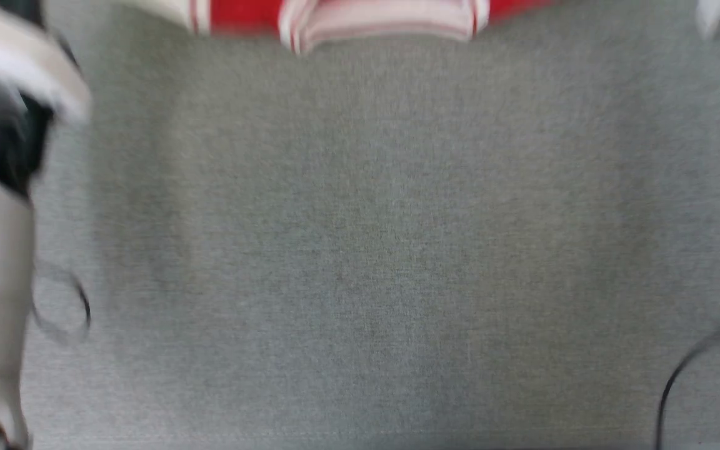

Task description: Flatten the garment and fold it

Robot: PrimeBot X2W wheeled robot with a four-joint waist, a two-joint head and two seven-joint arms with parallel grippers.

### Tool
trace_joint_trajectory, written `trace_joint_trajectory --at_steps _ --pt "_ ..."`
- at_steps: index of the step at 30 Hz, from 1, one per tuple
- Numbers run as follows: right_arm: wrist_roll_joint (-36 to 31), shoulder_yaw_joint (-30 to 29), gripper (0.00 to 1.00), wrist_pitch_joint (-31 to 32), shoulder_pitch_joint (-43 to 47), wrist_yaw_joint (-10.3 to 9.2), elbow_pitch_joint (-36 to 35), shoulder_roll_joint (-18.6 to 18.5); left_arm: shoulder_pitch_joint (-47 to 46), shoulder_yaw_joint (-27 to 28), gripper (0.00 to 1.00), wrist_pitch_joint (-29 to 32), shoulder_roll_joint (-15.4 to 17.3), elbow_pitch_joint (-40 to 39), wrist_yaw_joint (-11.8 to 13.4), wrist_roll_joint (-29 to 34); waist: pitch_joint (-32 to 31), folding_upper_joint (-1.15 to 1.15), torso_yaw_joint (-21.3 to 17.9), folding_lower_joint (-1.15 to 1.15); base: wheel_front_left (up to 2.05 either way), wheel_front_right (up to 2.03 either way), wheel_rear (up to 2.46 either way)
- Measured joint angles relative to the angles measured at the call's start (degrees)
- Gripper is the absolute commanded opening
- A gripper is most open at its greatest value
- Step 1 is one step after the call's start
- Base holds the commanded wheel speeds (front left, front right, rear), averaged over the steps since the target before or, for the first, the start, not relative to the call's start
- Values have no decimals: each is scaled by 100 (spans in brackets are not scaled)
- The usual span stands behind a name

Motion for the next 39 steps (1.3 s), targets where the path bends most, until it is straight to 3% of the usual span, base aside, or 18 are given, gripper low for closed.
trace_joint_trajectory --at_steps 6,13,23,32,38,39 --pt "770 471 0 545 1316 1 -149 -267 1268 -149 0 568 225 94 -10 -92 -698 0 12 -1 0 0 0" --pt "1467 794 0 1244 2431 8 -920 -765 2518 -211 0 1120 515 -170 -62 -290 -1517 0 -7 -1 0 0 0" --pt "2169 870 0 2548 4485 5 -2215 -1496 4646 -311 0 2395 849 -1863 -34 -839 -2486 0 -19 -1 0 0 0" --pt "2569 181 0 3972 6414 2 -3187 -1668 6252 -493 0 3485 1092 -3330 532 -1149 -2917 0 78 0 0 0 0" --pt "2423 -360 0 4188 7124 1 -3755 -1517 6563 -563 0 3513 868 -3852 820 -1218 -2825 0 169 1 0 0 0" --pt "2361 -455 96 4157 7129 1 -3865 -1492 6562 -561 0 3504 829 -3890 839 -1235 -2794 0 185 1 0 0 0"
